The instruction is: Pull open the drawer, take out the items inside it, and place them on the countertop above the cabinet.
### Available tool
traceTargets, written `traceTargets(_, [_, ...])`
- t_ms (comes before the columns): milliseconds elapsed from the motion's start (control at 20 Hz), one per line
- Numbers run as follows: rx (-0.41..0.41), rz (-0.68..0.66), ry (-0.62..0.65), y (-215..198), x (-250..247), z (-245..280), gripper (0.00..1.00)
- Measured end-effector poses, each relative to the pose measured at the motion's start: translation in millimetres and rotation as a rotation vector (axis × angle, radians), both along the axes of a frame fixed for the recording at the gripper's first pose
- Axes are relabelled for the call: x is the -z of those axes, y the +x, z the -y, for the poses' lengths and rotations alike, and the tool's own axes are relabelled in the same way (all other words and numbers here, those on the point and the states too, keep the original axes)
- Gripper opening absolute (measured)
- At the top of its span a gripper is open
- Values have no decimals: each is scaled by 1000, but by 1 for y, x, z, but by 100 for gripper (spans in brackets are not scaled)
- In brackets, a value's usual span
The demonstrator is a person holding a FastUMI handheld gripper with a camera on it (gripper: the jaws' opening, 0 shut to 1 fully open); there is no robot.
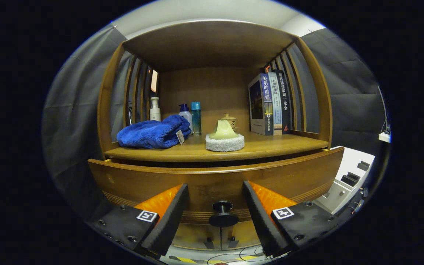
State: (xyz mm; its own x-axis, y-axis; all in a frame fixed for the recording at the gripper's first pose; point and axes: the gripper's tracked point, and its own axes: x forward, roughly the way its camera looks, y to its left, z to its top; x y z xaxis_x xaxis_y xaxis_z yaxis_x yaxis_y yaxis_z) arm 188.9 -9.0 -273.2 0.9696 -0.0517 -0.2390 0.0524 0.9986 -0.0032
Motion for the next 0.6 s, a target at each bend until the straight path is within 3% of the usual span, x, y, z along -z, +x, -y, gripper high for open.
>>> traceTargets(300, [8, -4, 3, 30, 2, -1, 98])
traceTargets(600, [28, -13, 5, 18, 4, -7, 99])
